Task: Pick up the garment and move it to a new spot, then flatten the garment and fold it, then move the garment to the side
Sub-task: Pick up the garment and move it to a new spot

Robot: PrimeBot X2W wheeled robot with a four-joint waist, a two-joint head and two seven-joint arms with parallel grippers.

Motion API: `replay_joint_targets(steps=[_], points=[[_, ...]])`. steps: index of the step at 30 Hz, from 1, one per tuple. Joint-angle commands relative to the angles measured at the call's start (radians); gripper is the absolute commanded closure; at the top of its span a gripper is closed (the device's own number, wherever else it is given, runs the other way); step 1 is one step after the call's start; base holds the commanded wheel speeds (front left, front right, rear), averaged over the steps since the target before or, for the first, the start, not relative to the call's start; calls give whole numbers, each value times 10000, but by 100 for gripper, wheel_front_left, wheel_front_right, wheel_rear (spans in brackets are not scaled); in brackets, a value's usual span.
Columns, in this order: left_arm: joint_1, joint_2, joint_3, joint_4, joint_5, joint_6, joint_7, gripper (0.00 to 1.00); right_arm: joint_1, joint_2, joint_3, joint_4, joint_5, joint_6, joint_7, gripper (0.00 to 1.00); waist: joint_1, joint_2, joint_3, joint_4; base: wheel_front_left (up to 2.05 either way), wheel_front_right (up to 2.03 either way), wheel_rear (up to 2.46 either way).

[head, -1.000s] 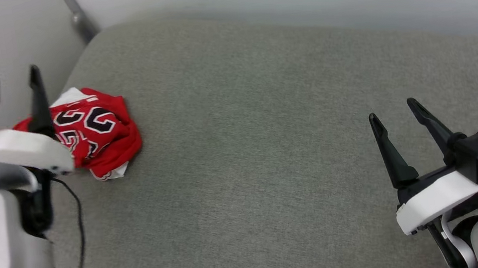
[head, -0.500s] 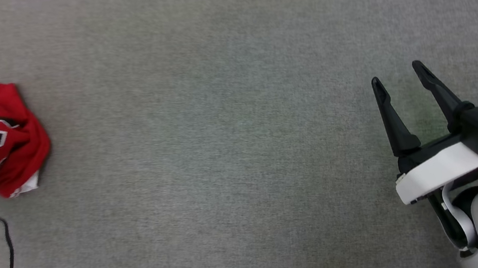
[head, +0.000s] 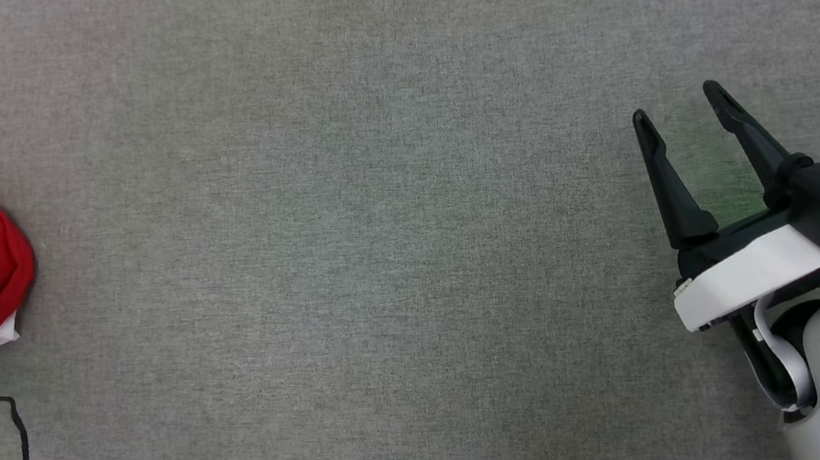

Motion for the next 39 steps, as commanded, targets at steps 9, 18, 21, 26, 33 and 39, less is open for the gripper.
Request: replay_joint_targets(steps=[9,18,21,26,33,39], points=[[-32,56,-410,-141,737,180,-1577,100,277,-30,-211,217,-103,-5,-117,0,-1,0,-1126,193,0,0,0],[-721,271,-1006,-1047,1829,406,-3836,100,836,19,-470,383,17,-3,-179,0,-1,0,-2773,267,0,0,0],[-932,176,-1251,-1422,2163,474,-4682,100,1100,33,-580,366,90,-3,-144,0,-1,0,-3240,167,0,0,0],[-1164,-242,-1700,-1952,2582,549,-6007,100,1607,37,-774,275,204,-5,-18,0,-1,0,-3998,-331,0,0,0],[-984,-1198,-2339,-2536,2619,463,-6705,100,2078,37,-950,133,351,-5,211,0,-1,0,-4497,-1298,0,0,0],[-590,-2278,-2904,-2996,2407,359,-6963,100,2320,36,-900,-36,351,-5,408,0,-1,0,-4600,-2313,0,0,0]])
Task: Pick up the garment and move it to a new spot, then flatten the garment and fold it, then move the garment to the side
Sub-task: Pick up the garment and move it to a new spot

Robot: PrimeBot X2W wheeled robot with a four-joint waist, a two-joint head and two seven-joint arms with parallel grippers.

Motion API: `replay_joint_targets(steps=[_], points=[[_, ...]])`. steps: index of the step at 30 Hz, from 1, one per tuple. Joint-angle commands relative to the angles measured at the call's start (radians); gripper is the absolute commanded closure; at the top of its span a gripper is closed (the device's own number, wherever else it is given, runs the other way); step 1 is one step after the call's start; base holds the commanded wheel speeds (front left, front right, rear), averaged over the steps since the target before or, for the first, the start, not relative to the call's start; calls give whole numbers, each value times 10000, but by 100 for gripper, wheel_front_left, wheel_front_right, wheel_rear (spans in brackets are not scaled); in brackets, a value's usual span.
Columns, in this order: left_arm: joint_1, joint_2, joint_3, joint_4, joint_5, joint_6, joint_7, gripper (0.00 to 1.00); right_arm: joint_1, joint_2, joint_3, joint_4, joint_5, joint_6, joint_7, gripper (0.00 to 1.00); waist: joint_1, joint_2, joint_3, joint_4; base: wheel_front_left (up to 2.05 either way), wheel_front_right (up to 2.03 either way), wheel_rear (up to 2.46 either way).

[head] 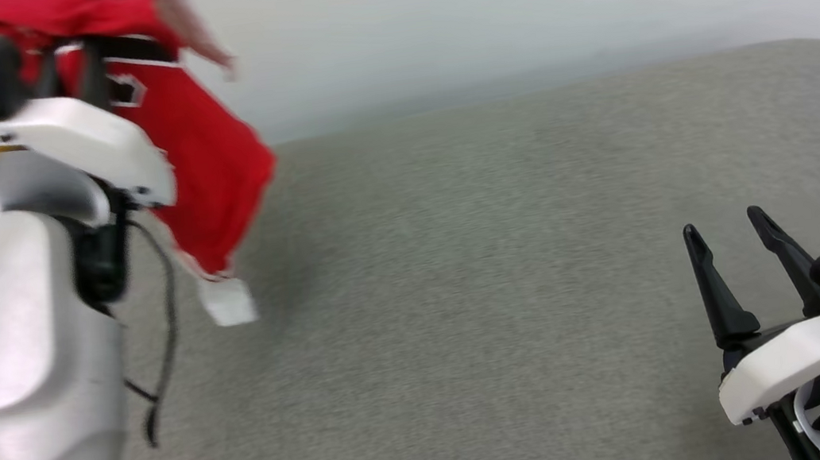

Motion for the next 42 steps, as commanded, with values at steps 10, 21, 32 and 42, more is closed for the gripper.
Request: replay_joint_targets(steps=[10,21,32,42], points=[[1845,-1952,-1437,-641,-511,-421,-322,100,549,20,-295,-499,43,-5,269,0,1,0,50,-1222,0,0,0],[5005,-2525,-3326,-298,-555,-665,-581,31,304,17,-330,-429,303,-5,89,0,1,0,538,-839,0,0,0],[5265,-2489,-3533,-1173,-38,-315,-2379,0,421,16,-486,-271,248,-5,110,0,1,0,65,-231,0,0,0],[5742,-1944,-2251,-2329,-370,793,-2810,0,844,16,-661,-414,219,-7,284,0,1,0,-463,229,0,0,0]])
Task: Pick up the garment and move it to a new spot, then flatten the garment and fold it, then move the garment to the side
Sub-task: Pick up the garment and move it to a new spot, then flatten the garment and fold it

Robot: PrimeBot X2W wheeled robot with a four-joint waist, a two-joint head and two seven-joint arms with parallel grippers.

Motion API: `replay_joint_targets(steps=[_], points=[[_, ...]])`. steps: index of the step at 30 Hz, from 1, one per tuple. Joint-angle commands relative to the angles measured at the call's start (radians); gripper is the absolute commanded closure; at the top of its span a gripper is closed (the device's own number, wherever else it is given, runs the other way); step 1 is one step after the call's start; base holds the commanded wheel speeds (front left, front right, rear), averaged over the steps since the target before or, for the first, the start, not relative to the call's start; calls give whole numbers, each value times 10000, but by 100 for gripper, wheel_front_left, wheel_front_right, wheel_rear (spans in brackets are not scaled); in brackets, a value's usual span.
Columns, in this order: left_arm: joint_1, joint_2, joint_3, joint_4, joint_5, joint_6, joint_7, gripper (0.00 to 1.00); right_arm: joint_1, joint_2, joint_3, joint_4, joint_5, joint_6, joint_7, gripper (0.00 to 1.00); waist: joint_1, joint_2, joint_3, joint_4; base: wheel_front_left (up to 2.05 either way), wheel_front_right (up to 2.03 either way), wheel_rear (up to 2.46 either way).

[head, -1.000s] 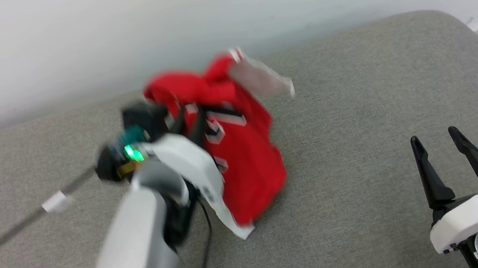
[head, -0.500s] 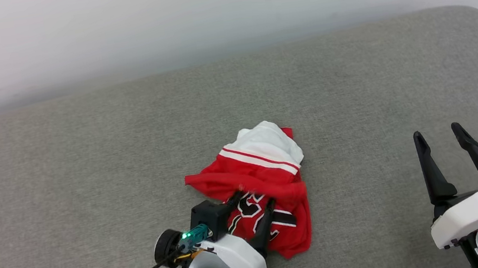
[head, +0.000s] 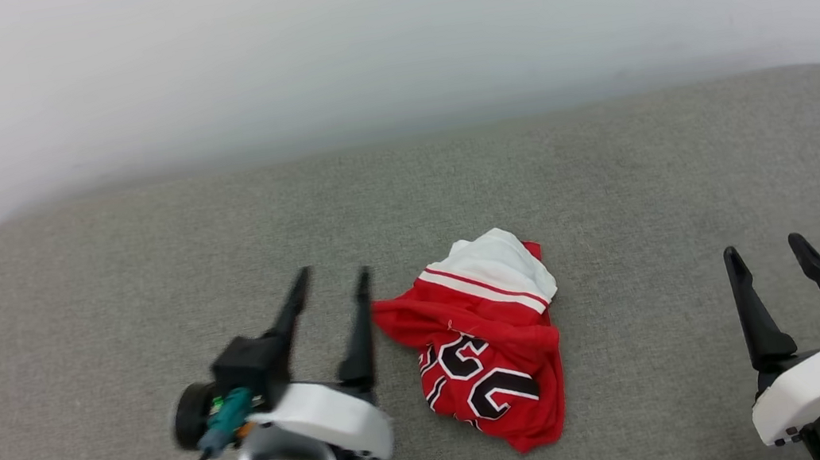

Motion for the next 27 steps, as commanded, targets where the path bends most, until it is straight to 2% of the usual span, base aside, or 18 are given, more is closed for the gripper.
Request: replay_joint_targets(steps=[1,4,13,27], points=[[319,241,375,-211,-109,299,-86,0,206,12,17,-48,25,-7,52,0,0,0,-169,128,0,0,0],[709,607,872,-496,-225,645,-81,0,329,12,35,-107,90,-7,91,0,0,0,-230,181,0,0,0],[1850,1445,1356,-1122,-273,1029,379,0,574,12,117,-153,135,-7,255,0,0,0,-342,297,0,0,0],[2119,1595,1301,-1776,-392,1246,815,0,581,12,141,-191,134,-7,410,0,0,0,-329,285,0,0,0]])
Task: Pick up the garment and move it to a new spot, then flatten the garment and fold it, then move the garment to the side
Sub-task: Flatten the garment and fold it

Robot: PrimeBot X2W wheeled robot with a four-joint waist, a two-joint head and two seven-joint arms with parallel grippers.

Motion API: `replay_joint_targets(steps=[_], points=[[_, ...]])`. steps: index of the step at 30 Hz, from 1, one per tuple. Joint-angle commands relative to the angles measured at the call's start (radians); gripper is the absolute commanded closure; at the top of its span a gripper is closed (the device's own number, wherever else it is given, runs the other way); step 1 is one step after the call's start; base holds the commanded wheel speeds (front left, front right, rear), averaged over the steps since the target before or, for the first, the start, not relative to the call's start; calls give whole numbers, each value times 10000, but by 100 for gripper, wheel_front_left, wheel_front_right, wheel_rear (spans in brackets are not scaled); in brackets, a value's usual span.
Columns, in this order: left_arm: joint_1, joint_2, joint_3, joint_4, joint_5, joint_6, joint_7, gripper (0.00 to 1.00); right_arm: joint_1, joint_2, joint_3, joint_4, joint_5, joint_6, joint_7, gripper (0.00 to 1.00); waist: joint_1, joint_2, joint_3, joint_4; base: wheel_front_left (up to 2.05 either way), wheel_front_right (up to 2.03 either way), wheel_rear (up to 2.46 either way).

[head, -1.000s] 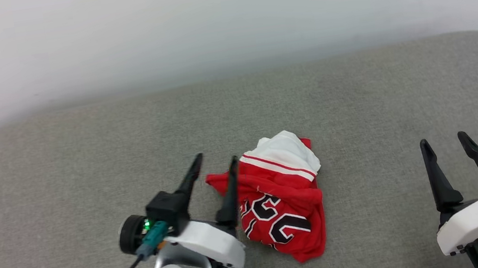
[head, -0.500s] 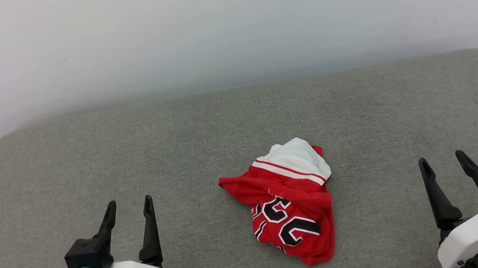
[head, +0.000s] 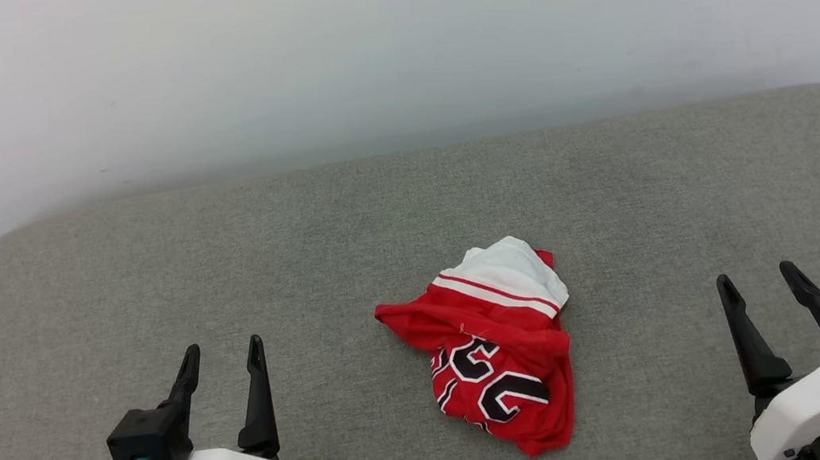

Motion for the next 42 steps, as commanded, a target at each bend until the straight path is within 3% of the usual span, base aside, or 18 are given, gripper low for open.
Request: replay_joint_targets(steps=[1,9,15,20,26,33,35,36,37,42], points=[[85,4,-9,-45,-62,38,31,0,27,12,16,-10,37,-7,-39,0,0,0,12,-15,0,0,0],[-236,-114,-43,33,-187,35,-40,0,-505,13,-874,180,717,-7,625,0,0,0,196,183,0,0,0],[-552,-320,-122,120,-207,8,-387,0,-1865,-131,-1098,664,1232,-7,2904,0,0,0,651,567,0,0,0],[-984,-530,-393,368,-108,-207,-647,0,-3097,-746,-270,1006,2079,-7,5836,0,0,0,1091,1055,0,0,0],[-1474,-615,-579,747,16,-428,-901,0,-4266,-1007,1239,1247,3129,-7,8863,0,0,0,1615,1671,0,0,0],[-1775,-792,-662,963,-7,-514,-1068,0,-4636,-1055,1452,2223,3047,-7,9505,1,0,0,1884,1990,0,0,0],[-1794,-811,-658,1053,-13,-513,-1091,0,-4653,-1063,1424,2449,3032,-5,9527,60,0,0,1911,2025,0,0,0],[-1799,-819,-657,1095,-3,-502,-1104,0,-4680,-1036,1418,2519,3071,-7,9518,85,0,0,1918,2030,0,0,0],[-1804,-827,-653,1127,7,-493,-1126,0,-4711,-1034,1419,2573,3109,-7,9489,100,0,0,1922,2024,0,0,0],[-1713,-774,-621,1271,3,-490,-1173,0,-4993,-1246,1595,2343,3178,-7,9067,100,0,0,1715,1852,0,0,0]])
